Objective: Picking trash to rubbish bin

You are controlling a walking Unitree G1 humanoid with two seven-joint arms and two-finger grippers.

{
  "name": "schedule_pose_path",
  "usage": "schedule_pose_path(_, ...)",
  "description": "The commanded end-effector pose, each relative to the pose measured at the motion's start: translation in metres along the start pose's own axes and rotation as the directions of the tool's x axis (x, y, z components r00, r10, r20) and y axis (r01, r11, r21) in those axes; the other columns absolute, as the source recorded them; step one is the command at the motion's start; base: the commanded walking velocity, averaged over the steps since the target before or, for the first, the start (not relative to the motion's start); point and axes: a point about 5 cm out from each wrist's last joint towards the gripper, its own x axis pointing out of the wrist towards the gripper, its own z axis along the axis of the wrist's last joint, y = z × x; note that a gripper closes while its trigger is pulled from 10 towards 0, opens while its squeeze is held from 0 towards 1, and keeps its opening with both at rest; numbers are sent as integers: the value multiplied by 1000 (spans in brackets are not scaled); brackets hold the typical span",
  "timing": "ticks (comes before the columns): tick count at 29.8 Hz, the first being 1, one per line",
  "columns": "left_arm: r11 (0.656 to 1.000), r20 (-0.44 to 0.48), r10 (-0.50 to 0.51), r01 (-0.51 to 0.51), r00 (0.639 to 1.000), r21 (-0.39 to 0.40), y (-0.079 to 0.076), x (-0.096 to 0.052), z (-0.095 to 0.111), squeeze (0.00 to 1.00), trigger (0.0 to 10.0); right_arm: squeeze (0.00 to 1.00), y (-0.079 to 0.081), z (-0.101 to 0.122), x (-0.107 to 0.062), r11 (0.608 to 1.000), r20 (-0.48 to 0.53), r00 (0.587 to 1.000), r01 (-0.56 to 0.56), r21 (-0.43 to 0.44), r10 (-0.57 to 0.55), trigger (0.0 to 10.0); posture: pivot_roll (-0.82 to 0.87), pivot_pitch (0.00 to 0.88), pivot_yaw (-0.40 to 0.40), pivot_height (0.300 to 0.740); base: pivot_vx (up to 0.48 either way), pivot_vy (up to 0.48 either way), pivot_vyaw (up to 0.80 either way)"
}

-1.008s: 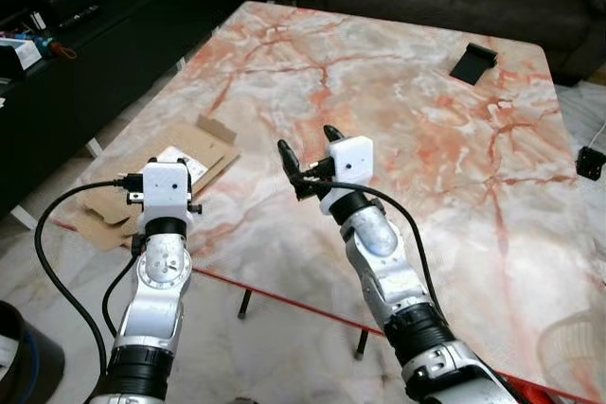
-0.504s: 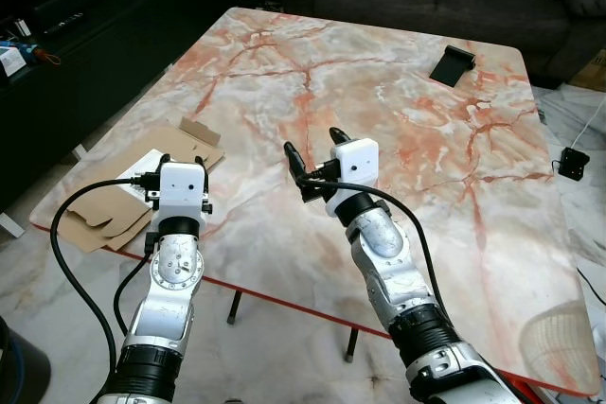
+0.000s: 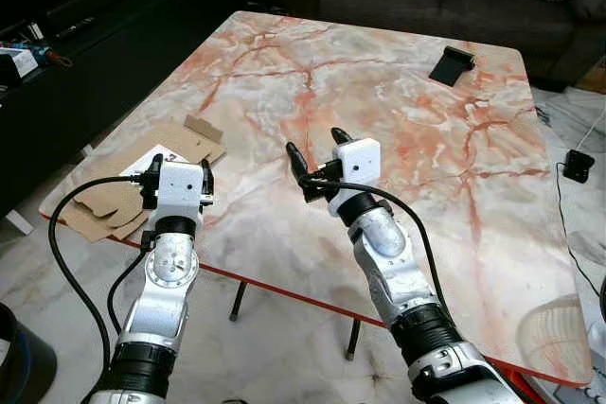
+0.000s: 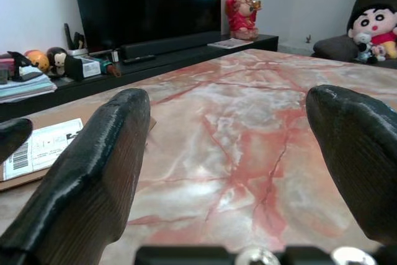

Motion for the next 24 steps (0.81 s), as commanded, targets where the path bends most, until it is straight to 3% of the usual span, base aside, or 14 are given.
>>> schedule_pose_path(1,997,-36,-16,19,999,72,2,4,-3,1000,10000,0,2,-3,-1,1000,-18,1000,-5,5,5,10000,154,143,-21,740,0,0,0)
schedule_pose_path(2,989,-83,-14,26,996,143,6,8,-7,1000,10000,0,3,-4,-1,1000,-23,1000,-12,2,12,10000,156,146,-20,740,0,0,0)
schedule_pose_path(3,987,-99,-12,27,995,158,8,10,-9,1000,10000,0,3,-4,-1,1000,-25,1000,-14,2,14,10000,156,146,-20,740,0,0,0)
schedule_pose_path(12,980,-160,-86,113,983,163,-1,15,-15,1000,10000,0,3,-4,-1,1000,-25,1000,-18,3,18,10000,154,145,-18,740,0,0,0)
schedule_pose_path(13,976,-164,-130,156,978,154,-8,16,-15,0,10000,0,3,-3,-1,1000,-24,1000,-19,3,19,10000,152,143,-18,740,0,0,0)
schedule_pose_path(17,971,-161,-182,203,970,128,-20,17,-9,0,10000,0,3,-4,-2,1000,-25,999,-21,0,21,10000,150,143,-19,740,0,0,0)
schedule_pose_path(24,968,-187,-172,201,967,148,-21,19,-11,0,10000,0,2,-4,-2,1000,-26,999,-23,-3,22,10000,145,140,-21,740,0,0,0)
